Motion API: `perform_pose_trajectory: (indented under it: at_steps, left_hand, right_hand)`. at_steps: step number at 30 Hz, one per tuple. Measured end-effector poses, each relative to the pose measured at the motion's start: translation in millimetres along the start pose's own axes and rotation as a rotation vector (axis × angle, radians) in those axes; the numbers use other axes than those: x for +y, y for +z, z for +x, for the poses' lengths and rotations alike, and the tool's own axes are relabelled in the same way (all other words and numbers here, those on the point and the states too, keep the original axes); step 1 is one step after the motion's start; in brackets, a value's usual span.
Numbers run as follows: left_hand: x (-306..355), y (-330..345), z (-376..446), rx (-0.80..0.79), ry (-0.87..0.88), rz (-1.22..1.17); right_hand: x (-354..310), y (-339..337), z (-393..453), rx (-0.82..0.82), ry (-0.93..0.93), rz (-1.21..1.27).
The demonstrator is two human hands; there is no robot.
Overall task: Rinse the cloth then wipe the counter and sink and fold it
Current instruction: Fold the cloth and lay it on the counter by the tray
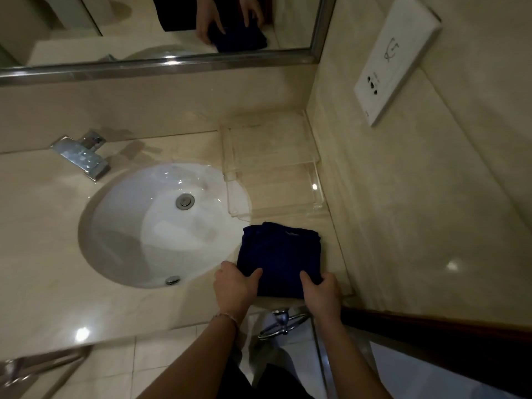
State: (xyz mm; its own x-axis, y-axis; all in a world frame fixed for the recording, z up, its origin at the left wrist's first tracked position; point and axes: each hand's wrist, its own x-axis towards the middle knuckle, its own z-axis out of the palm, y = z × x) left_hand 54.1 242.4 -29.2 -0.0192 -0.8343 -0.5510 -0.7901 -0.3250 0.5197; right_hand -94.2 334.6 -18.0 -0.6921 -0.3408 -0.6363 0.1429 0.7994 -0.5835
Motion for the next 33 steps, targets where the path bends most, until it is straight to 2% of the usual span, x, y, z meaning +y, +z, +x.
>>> perform_pose_trajectory:
  at_steps: [3, 5, 10, 14, 17, 22, 33]
  left_hand:
    - [-1, 0, -5, -0.078, 0.039, 0.104]
    - [-4, -1, -4, -0.072, 0.088, 0.097]
    - [-8, -2, 0, -0.075, 0.030, -0.053]
    - [-15, -1, 4, -0.112, -0.055, -0.195]
    - [-13, -3, 2, -0.112, -0.030, -0.269]
    - [-11, -6, -5, -0.187, -0.151, -0.594]
    - [-6, -15, -5, -0.100, -0.154, -0.714]
  right_hand:
    - [4, 0, -1, 0.008, -0.022, 0.008]
    - [4, -1, -2, 0.010, -0.028, 0.024]
    - [8, -3, -8, -0.053, -0.013, 0.168]
    - [15, 0, -11, -0.027, 0.037, 0.308]
    - [17, -1, -13, -0.040, 0.113, 0.443]
    - [25, -4, -17, -0.002, 0.141, 0.523]
    - [25, -5, -23, 0.091, 0.088, 0.546]
